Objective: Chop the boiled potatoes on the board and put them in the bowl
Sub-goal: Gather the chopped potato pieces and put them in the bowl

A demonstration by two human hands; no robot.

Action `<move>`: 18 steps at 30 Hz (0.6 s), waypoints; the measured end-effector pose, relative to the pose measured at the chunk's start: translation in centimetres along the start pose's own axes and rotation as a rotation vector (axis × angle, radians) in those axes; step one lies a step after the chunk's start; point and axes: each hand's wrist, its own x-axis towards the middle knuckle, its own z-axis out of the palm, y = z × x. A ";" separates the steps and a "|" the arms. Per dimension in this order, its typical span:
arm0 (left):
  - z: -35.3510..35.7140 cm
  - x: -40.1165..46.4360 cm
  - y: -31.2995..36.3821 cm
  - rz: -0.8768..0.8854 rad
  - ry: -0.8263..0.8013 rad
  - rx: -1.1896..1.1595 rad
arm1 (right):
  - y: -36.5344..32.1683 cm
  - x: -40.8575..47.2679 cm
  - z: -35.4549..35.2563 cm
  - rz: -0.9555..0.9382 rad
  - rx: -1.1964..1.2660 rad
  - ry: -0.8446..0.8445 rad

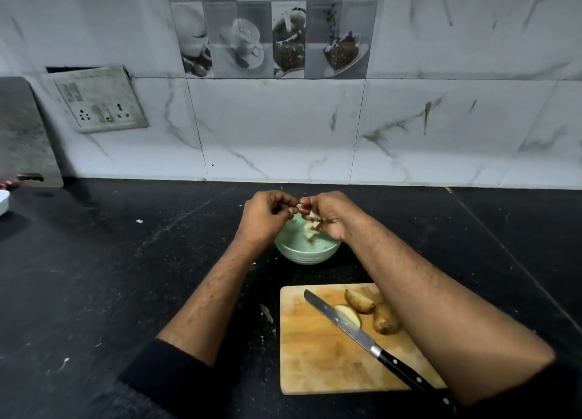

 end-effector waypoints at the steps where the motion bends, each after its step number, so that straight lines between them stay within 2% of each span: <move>1: -0.1 -0.1 -0.2 0.002 0.008 0.011 | 0.1 0.1 -0.2 -0.040 -0.058 -0.018; 5: -0.2 -0.2 -0.7 -0.004 0.038 -0.010 | 0.6 0.6 -1.2 -0.212 -0.254 -0.049; 10: 0.4 -1.3 -1.0 -0.022 0.042 0.029 | 1.2 0.9 -1.2 -0.358 -0.466 0.104; 15: 0.4 -3.1 -0.3 -0.024 0.080 0.066 | 0.5 -1.4 0.1 -0.313 -0.405 0.237; 18: 0.2 -4.1 0.5 -0.012 0.090 0.097 | 0.1 -2.9 0.3 -0.221 -0.240 0.114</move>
